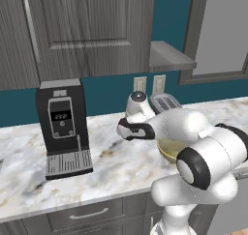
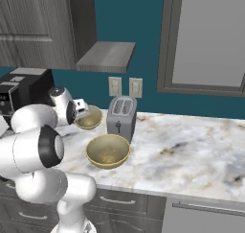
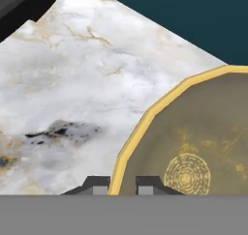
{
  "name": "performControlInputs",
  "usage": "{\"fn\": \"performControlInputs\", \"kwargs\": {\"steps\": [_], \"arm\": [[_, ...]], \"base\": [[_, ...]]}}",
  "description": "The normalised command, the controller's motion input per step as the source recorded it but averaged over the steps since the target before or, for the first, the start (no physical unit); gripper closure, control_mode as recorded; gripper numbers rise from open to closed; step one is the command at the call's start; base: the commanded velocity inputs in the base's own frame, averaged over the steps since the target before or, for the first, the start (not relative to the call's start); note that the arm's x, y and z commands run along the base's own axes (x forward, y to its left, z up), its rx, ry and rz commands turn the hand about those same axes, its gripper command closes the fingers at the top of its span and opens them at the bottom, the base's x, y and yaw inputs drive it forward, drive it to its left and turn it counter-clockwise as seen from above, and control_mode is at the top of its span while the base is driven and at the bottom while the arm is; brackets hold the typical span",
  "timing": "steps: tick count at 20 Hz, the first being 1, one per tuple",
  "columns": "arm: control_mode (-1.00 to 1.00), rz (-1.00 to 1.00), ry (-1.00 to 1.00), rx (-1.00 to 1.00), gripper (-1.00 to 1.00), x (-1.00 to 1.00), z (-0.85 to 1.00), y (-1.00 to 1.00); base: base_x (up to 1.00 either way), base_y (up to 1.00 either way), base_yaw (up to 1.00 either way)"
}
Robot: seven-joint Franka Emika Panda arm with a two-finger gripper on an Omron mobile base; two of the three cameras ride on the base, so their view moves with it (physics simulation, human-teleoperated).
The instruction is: Pick up the bowls on the counter and stack them on top of one another in the open cabinet. Place the smaller bowl on top of the larger bowl.
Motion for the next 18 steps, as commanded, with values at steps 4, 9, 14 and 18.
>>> {"fn": "performControlInputs", "kwargs": {"steps": [4,9,14,18], "arm": [[-1.00,0.01,0.01,-0.07,1.00,-0.56,0.63,0.00],[-1.00,0.03,0.02,-0.10,1.00,-0.74,0.61,0.00],[-1.00,0.01,0.04,-0.09,1.00,-0.72,0.62,-0.02],[-1.00,0.00,0.08,-0.06,1.00,-0.75,0.41,-0.25]], "base": [[0.00,0.00,0.00],[0.00,0.00,0.00],[0.00,0.00,0.00],[0.00,0.00,0.00]]}}
